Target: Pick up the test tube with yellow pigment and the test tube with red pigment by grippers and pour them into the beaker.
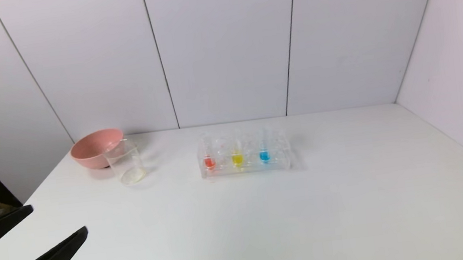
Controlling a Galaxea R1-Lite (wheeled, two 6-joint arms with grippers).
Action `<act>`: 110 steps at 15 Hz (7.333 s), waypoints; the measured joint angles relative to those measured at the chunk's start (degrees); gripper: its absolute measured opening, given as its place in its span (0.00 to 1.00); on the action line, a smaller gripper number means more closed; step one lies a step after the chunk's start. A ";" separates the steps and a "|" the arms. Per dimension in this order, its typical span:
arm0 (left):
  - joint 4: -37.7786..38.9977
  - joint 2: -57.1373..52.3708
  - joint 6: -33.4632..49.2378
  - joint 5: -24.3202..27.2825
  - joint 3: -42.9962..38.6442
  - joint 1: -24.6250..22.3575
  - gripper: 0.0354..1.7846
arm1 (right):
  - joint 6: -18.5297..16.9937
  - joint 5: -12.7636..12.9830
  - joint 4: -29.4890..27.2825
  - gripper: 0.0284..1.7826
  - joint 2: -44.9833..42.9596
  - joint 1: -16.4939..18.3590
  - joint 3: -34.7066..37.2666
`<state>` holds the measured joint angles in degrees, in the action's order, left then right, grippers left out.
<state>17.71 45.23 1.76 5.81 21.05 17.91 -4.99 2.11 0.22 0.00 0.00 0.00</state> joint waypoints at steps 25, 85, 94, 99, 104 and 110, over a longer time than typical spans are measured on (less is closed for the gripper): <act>31.78 69.49 8.16 -36.77 30.77 20.74 0.99 | 0.02 0.00 0.02 0.96 0.00 0.00 0.00; -12.31 43.00 -28.98 22.02 35.94 -30.88 0.22 | 0.02 0.00 0.02 0.96 0.00 0.00 0.00; -38.02 60.20 -43.90 18.10 65.46 -29.32 0.22 | 0.02 0.00 0.02 0.96 0.00 0.00 0.00; -50.75 67.17 -49.46 13.28 79.88 -26.61 0.22 | 0.00 0.00 0.00 0.96 0.00 0.00 0.00; -63.00 74.03 -56.64 1.95 92.94 -21.85 0.22 | 0.02 0.00 0.00 0.96 0.00 0.00 0.00; -63.49 76.39 -59.49 -9.28 94.42 -17.69 0.22 | 0.02 0.00 0.02 0.96 0.00 0.00 0.00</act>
<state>-45.78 121.61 -57.73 -3.46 115.47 0.22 -4.96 2.11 0.24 0.00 0.00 0.00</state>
